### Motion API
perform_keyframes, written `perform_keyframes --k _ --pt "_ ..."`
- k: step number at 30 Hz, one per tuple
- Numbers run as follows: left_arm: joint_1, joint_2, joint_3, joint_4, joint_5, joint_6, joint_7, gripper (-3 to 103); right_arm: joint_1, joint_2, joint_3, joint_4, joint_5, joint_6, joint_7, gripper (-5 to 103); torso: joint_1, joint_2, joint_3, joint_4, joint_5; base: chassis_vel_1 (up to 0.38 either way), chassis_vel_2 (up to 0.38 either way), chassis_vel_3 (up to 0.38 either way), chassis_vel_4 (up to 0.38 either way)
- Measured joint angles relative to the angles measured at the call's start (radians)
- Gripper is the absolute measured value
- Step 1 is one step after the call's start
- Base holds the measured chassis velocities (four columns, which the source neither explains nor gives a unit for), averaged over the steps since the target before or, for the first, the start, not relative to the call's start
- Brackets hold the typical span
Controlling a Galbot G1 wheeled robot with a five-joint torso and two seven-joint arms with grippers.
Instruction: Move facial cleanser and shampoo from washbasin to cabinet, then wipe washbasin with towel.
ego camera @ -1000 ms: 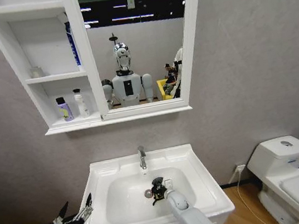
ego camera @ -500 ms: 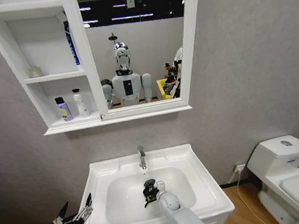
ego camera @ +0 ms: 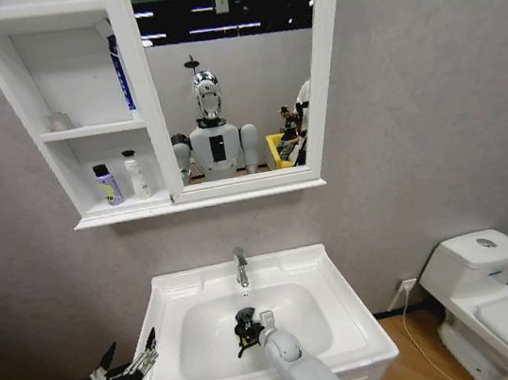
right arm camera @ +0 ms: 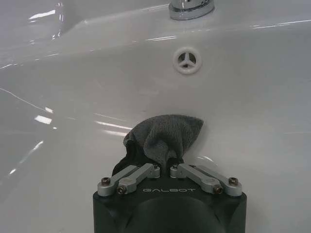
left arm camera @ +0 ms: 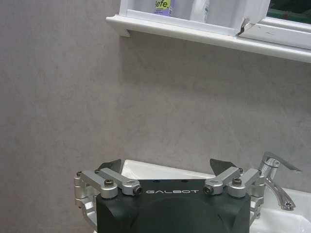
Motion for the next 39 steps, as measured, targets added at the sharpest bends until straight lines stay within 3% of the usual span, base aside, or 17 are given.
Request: perform_keyframes --k 13,39 --pt "0.0 0.0 0.0 0.0 0.0 0.0 0.0 100 0.006 0.0 0.015 0.0 0.022 -0.015 0.049 4 0.0 0.0 0.0 -0.0001 0.0002 0.0 0.0 0.0 0.0" --pt "0.0 0.0 0.0 0.0 0.0 0.0 0.0 100 -0.135 -0.175 0.132 0.226 0.109 -0.082 0.13 4 0.0 0.001 0.0 0.0002 0.0003 0.0 0.0 0.0 0.0"
